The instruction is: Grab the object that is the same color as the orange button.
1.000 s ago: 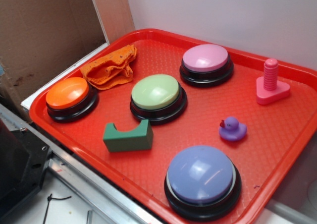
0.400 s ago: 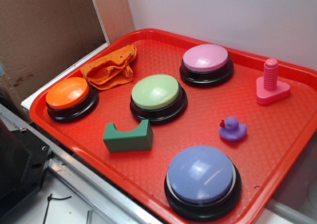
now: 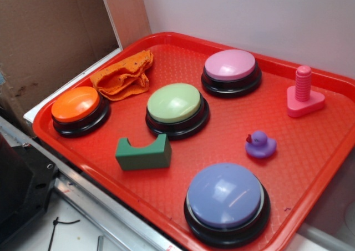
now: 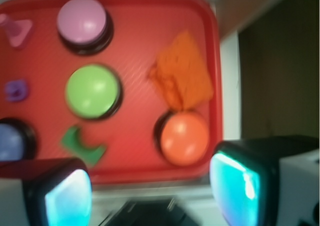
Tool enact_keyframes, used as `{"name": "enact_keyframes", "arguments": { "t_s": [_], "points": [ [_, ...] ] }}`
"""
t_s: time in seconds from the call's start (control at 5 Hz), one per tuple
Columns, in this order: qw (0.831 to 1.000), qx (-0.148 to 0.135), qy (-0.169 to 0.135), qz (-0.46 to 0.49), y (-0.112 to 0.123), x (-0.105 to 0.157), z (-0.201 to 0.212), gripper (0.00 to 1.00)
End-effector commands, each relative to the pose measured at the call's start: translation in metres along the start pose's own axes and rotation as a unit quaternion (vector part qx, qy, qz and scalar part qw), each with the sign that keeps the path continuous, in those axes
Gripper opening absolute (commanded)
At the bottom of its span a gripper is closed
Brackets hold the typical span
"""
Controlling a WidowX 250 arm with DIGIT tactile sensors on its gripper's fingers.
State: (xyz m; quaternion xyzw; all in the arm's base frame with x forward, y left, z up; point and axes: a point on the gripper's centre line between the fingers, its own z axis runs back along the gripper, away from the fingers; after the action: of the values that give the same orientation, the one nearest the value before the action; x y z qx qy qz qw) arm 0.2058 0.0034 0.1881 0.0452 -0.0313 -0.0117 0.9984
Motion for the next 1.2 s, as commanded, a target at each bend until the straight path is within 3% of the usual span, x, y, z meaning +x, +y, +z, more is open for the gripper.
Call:
{"name": "enact_keyframes", "arguments": {
  "t_s": [0.0,0.2,0.4,0.6,0.8,1.0],
  "points": [
    [0.991,0.049,0.02,-0.124,0.049,0.048,-0.068,1.0],
    [0.982,0.067,0.076,-0.156,0.065,0.046,-0.114,1.0],
    [0.98,0.069,0.102,-0.156,0.062,0.04,-0.137,1.0],
    [0.975,0.047,0.13,-0.175,0.046,0.026,-0.151,1.0],
    [0.974,0.043,0.153,-0.164,0.043,0.008,-0.151,1.0],
    [0.972,0.062,0.184,-0.135,0.054,0.006,-0.177,0.89]
  ]
}}
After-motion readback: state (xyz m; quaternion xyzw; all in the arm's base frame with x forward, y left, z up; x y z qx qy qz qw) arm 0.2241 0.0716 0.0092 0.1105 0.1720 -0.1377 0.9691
